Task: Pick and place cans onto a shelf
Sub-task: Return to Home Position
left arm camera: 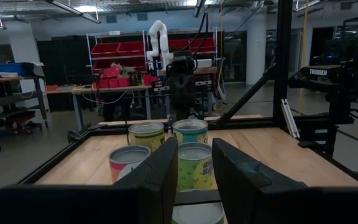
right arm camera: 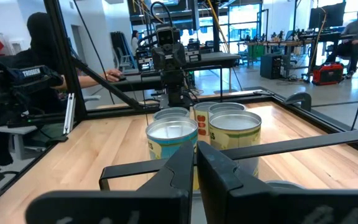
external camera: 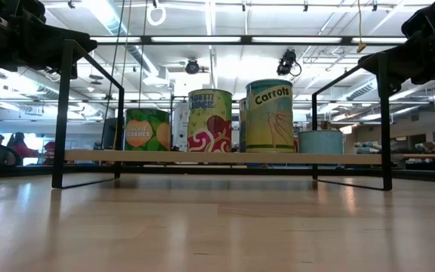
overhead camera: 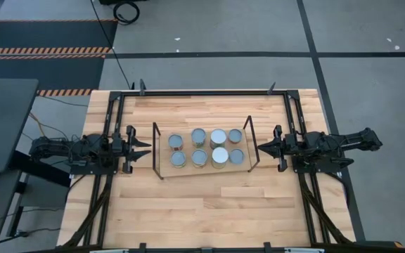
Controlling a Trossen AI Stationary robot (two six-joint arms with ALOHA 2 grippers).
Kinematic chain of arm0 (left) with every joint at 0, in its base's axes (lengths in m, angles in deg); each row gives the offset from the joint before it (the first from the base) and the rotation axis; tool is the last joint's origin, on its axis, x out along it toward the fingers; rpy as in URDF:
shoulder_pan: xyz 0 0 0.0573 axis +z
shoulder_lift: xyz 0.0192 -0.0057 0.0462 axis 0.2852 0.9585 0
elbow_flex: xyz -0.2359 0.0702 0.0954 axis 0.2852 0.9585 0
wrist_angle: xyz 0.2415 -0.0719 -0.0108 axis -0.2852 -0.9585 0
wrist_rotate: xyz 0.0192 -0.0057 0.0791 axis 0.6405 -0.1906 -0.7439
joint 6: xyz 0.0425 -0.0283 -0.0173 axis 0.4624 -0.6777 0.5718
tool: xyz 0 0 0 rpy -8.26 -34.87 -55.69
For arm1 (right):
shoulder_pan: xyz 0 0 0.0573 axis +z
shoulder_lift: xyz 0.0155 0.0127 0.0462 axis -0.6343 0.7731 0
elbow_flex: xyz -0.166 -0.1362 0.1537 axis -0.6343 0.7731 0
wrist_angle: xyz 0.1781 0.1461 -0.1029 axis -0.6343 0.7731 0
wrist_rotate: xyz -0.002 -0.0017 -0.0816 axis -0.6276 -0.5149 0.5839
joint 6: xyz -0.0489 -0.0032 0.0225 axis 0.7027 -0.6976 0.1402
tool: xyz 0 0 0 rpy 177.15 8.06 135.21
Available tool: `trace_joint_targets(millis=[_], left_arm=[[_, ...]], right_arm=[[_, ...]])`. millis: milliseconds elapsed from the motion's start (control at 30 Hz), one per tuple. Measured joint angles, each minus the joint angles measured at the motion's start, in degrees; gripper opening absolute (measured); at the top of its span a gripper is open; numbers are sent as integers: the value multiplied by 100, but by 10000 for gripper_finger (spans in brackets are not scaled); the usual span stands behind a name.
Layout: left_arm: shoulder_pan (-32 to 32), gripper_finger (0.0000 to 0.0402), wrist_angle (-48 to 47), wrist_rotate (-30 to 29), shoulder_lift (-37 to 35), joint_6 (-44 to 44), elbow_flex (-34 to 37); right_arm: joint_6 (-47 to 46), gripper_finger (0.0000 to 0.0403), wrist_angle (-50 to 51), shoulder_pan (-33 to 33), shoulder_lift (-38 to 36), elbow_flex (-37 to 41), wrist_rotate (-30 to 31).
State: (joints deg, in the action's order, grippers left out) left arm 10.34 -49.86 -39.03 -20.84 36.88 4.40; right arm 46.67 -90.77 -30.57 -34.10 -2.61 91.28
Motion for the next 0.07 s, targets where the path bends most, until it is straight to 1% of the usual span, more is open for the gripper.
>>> trace_joint_targets(millis=[67], left_arm=[[0,105,0,-2,0,-2,0]], right_arm=[[-1,28,1,1,0,0,0]])
